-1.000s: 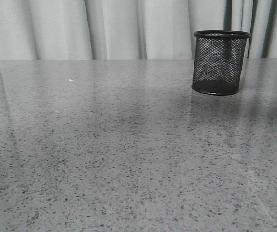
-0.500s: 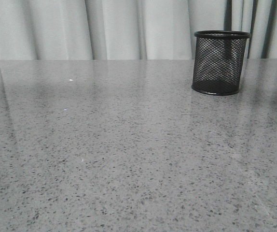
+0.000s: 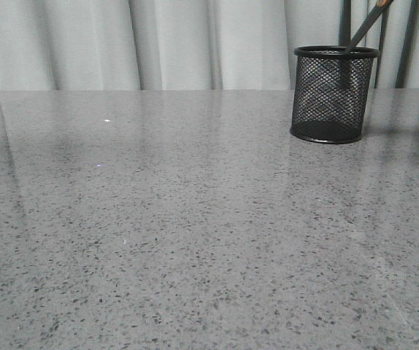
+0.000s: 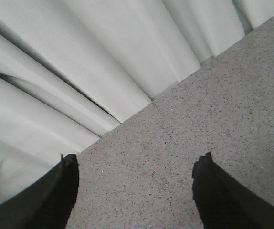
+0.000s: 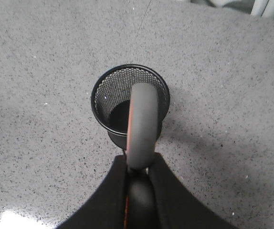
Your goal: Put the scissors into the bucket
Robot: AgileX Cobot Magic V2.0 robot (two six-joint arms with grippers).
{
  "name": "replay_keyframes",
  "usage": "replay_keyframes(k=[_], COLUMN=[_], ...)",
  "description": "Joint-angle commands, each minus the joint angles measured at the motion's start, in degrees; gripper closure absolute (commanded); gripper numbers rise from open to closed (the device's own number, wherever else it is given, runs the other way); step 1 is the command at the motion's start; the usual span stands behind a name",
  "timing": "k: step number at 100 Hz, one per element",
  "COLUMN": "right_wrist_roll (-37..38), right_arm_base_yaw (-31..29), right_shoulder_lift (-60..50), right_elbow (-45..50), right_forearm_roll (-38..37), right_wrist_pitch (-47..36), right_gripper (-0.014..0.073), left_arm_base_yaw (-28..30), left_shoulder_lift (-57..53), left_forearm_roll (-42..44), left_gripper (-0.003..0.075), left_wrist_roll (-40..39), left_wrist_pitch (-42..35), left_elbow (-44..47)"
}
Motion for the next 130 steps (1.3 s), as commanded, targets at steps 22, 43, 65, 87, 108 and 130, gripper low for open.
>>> replay_keyframes(k=[22, 43, 65, 87, 108, 130], right_wrist_roll=[0.14, 0.14, 0.14, 0.03, 0.03, 0.03], right_arm_base_yaw=[-0.22, -0.22, -0.22, -0.22, -0.22, -0.22], right_shoulder_lift=[2.48, 4.8, 6.69, 7.05, 7.05, 4.99], right_elbow=[-2.22, -2.35, -2.35, -2.35, -3.42, -6.87], right_forearm_roll=[-0.04, 0.15, 1.67, 1.8, 1.09, -0.86], right_wrist_pitch=[-6.92, -7.39, -7.65, -8.8, -9.86, -10.27], right_gripper=[0.0648, 0.0648, 0.0643, 0.0473, 0.0366, 0.0367], left_arm_base_yaw=[0.0, 0.0, 0.0, 0.0, 0.0, 0.0], left_shoulder_lift=[-0.91, -0.8, -0.8, -0.8, -0.8, -0.8], left_forearm_roll=[-0.84, -0.84, -0.84, -0.84, -0.84, -0.84], left_gripper=[0.0249, 0.0249, 0.0249, 0.0249, 0.0249, 0.025], left_wrist_roll=[-0.63, -0.63, -0.63, -0.63, -0.63, -0.63], left_wrist_pitch=[-3.54, -3.85, -3.85, -3.85, -3.85, -3.85], left_elbow=[-1.65, -1.65, -1.65, -1.65, -1.65, -1.65])
